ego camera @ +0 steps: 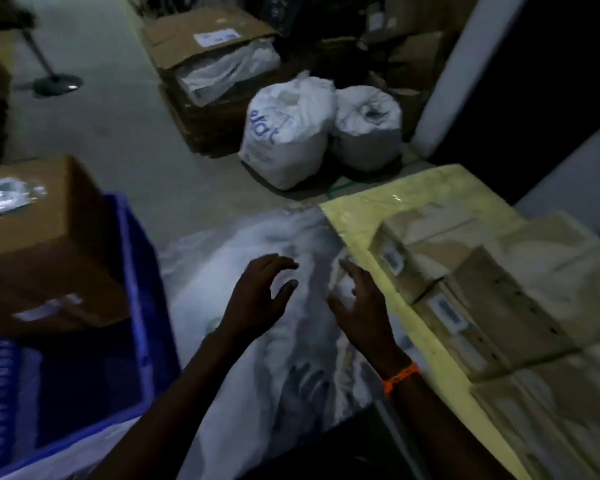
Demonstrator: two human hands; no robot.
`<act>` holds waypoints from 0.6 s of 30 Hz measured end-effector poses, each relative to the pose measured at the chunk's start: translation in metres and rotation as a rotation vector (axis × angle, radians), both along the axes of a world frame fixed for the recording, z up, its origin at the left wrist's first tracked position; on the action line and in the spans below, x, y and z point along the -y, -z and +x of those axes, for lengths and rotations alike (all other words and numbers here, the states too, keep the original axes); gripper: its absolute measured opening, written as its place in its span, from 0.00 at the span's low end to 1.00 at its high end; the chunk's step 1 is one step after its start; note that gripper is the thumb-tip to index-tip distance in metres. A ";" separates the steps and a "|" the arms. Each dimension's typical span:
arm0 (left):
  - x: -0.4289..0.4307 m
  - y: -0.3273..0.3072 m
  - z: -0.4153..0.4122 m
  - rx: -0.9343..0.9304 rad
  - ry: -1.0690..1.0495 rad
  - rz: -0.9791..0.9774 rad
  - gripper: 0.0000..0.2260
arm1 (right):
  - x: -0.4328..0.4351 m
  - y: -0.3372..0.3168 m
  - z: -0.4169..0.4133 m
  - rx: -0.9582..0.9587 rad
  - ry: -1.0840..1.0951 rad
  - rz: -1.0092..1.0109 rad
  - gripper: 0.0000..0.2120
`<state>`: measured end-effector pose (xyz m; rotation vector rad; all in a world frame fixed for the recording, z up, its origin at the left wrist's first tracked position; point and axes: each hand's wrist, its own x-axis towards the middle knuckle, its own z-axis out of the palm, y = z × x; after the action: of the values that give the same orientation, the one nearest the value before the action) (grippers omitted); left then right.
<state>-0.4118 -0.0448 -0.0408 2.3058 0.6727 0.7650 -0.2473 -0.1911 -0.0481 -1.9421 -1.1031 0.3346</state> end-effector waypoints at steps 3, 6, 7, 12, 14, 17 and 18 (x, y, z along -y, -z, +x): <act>0.043 0.004 0.069 -0.052 0.178 -0.078 0.13 | 0.079 0.000 0.055 0.002 0.215 -0.060 0.27; 0.086 0.005 0.135 -0.081 0.348 -0.163 0.13 | 0.146 0.001 0.102 0.104 0.452 -0.125 0.27; 0.099 0.005 0.156 -0.086 0.383 -0.190 0.13 | 0.163 0.000 0.115 0.151 0.505 -0.134 0.27; 0.142 0.010 0.256 -0.129 0.394 -0.364 0.20 | 0.221 -0.006 0.177 0.322 0.678 -0.217 0.31; 0.153 0.012 0.294 -0.171 0.349 -0.410 0.25 | 0.241 -0.005 0.202 0.320 0.748 -0.363 0.35; 0.160 0.019 0.344 -0.228 0.269 -0.485 0.36 | 0.267 0.001 0.230 0.309 0.779 -0.512 0.39; 0.159 0.023 0.358 -0.240 0.252 -0.502 0.39 | 0.272 0.003 0.235 0.323 0.773 -0.517 0.39</act>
<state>-0.0543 -0.2034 -0.0642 1.9745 0.5815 0.1735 -0.0126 -0.4630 -0.0507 -2.7802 -0.3815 -0.1471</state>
